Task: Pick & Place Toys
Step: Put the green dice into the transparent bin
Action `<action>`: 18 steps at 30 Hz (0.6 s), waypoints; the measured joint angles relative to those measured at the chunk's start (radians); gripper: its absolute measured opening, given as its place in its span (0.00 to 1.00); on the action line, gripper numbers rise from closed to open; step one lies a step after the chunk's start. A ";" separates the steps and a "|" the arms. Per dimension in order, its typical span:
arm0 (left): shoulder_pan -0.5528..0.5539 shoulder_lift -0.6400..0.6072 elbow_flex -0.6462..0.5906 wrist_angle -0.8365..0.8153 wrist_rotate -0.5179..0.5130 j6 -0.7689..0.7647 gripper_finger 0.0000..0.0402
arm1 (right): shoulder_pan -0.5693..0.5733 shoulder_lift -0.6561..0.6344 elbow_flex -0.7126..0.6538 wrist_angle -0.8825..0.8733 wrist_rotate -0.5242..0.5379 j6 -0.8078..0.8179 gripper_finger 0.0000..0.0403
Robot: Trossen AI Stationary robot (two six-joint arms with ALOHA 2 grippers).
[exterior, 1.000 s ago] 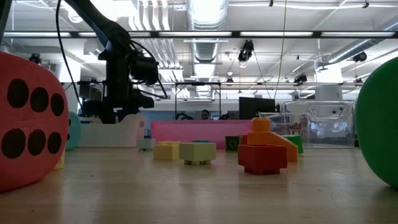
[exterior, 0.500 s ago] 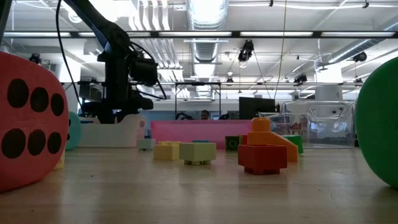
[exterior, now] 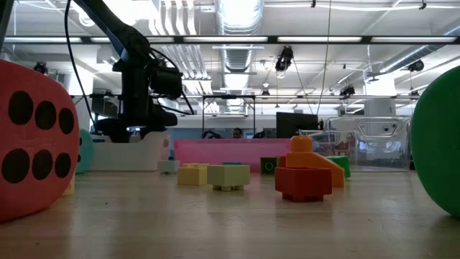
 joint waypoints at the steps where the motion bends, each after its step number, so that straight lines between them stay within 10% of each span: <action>1: 0.000 0.000 0.000 0.000 0.000 0.000 0.81 | 0.000 0.000 0.000 0.000 0.000 0.000 0.91; 18: -0.012 -0.133 0.000 -0.002 0.004 0.000 0.86 | -0.004 0.000 0.000 -0.001 -0.069 0.017 0.91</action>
